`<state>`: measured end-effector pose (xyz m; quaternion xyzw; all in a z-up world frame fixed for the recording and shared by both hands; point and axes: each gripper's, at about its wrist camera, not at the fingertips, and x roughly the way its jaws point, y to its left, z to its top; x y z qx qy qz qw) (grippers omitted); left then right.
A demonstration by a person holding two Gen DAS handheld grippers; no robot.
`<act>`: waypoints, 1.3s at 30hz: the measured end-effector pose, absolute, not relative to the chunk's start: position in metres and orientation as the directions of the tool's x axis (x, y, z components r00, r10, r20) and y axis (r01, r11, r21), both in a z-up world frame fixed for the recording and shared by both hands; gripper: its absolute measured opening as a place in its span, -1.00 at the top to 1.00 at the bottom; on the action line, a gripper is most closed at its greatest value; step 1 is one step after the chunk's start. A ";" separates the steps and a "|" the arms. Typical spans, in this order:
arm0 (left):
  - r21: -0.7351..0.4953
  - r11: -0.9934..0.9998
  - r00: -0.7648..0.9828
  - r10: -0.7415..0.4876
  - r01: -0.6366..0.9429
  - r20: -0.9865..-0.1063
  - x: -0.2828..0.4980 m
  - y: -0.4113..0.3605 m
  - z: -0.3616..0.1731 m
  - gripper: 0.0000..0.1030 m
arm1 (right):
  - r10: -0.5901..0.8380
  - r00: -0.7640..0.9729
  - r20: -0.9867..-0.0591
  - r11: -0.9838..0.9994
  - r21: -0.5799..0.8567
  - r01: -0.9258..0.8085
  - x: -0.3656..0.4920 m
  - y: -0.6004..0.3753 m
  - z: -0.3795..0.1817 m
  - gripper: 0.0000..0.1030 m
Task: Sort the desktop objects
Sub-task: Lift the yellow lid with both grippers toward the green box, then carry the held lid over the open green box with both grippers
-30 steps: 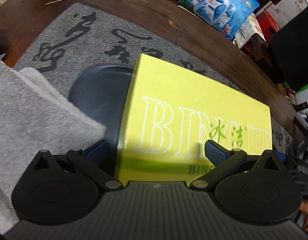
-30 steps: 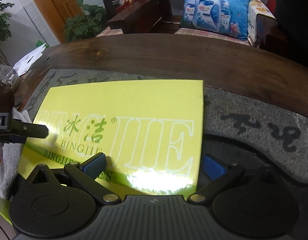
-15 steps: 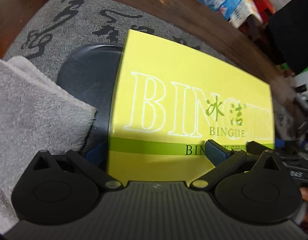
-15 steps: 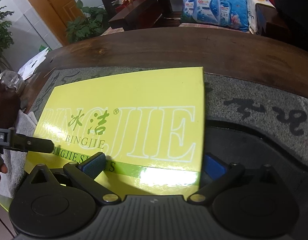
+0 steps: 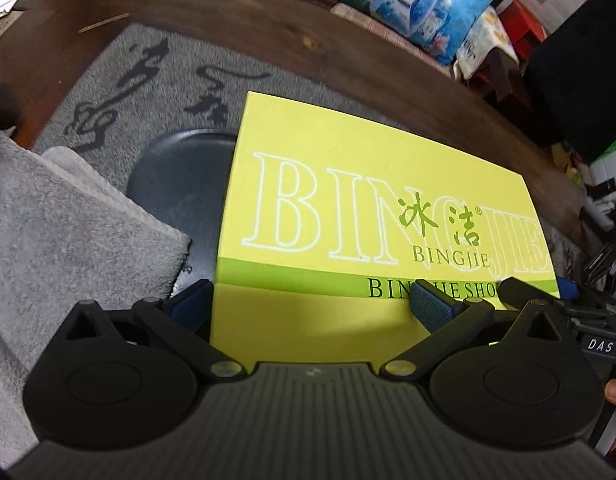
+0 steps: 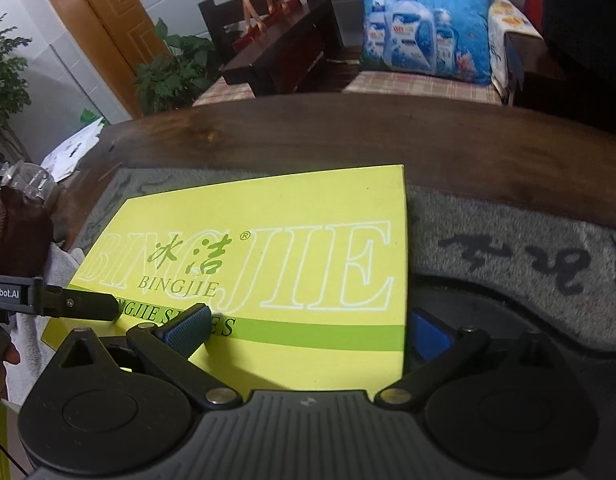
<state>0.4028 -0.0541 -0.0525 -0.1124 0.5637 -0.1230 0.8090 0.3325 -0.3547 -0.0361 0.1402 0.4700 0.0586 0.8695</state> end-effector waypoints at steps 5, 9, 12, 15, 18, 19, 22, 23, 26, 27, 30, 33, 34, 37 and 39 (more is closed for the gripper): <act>-0.318 0.945 0.376 -0.323 0.078 -0.868 0.401 -0.056 -0.034 -1.00 | 0.236 0.580 -0.780 0.956 0.295 0.007 0.330 -0.352 -0.017 -1.00; -0.320 0.944 0.394 -0.323 0.075 -0.860 0.395 -0.053 -0.023 -1.00 | 0.237 0.598 -0.766 0.958 0.287 -0.012 0.328 -0.348 -0.004 -1.00; -0.323 0.944 0.406 -0.320 0.063 -0.856 0.387 -0.050 -0.014 -1.00 | 0.236 0.609 -0.758 0.961 0.275 -0.029 0.325 -0.344 0.007 -1.00; -0.315 0.947 0.419 -0.312 0.063 -0.853 0.375 -0.048 -0.002 -1.00 | 0.236 0.621 -0.747 0.963 0.266 -0.046 0.319 -0.342 0.019 -1.00; -0.310 0.949 0.433 -0.303 0.054 -0.849 0.361 -0.047 0.010 -1.00 | 0.238 0.633 -0.736 0.965 0.254 -0.066 0.311 -0.338 0.032 -1.00; -0.310 0.949 0.439 -0.300 0.050 -0.847 0.357 -0.046 0.013 -1.00 | 0.239 0.638 -0.732 0.965 0.251 -0.073 0.308 -0.336 0.036 -1.00; -0.310 0.950 0.455 -0.289 0.031 -0.842 0.342 -0.044 0.023 -1.00 | 0.243 0.650 -0.720 0.966 0.241 -0.094 0.296 -0.332 0.046 -1.00; -0.309 0.951 0.460 -0.286 0.025 -0.841 0.336 -0.043 0.026 -1.00 | 0.245 0.654 -0.716 0.966 0.239 -0.101 0.292 -0.331 0.049 -1.00; -0.312 0.950 0.476 -0.276 0.005 -0.835 0.318 -0.041 0.034 -1.00 | 0.254 0.664 -0.703 0.965 0.233 -0.122 0.280 -0.328 0.058 -1.00; -0.312 0.950 0.481 -0.274 -0.001 -0.833 0.312 -0.039 0.036 -1.00 | 0.257 0.667 -0.700 0.964 0.231 -0.130 0.275 -0.327 0.061 -1.00; -0.315 0.949 0.495 -0.264 -0.020 -0.828 0.293 -0.037 0.042 -1.00 | 0.267 0.672 -0.690 0.963 0.223 -0.153 0.264 -0.324 0.067 -1.00; -0.317 0.947 0.506 -0.252 -0.046 -0.825 0.274 -0.035 0.046 -1.00 | 0.280 0.677 -0.681 0.960 0.217 -0.179 0.251 -0.322 0.072 -1.00; -0.319 0.946 0.510 -0.248 -0.054 -0.824 0.267 -0.034 0.048 -1.00 | 0.285 0.678 -0.678 0.958 0.215 -0.187 0.246 -0.321 0.074 -1.00; -0.318 0.945 0.520 -0.235 -0.076 -0.821 0.248 -0.034 0.051 -1.00 | 0.300 0.680 -0.669 0.954 0.211 -0.213 0.231 -0.319 0.077 -1.00; -0.316 0.945 0.526 -0.225 -0.088 -0.820 0.236 -0.034 0.053 -1.00 | 0.309 0.680 -0.665 0.951 0.210 -0.227 0.221 -0.317 0.078 -1.00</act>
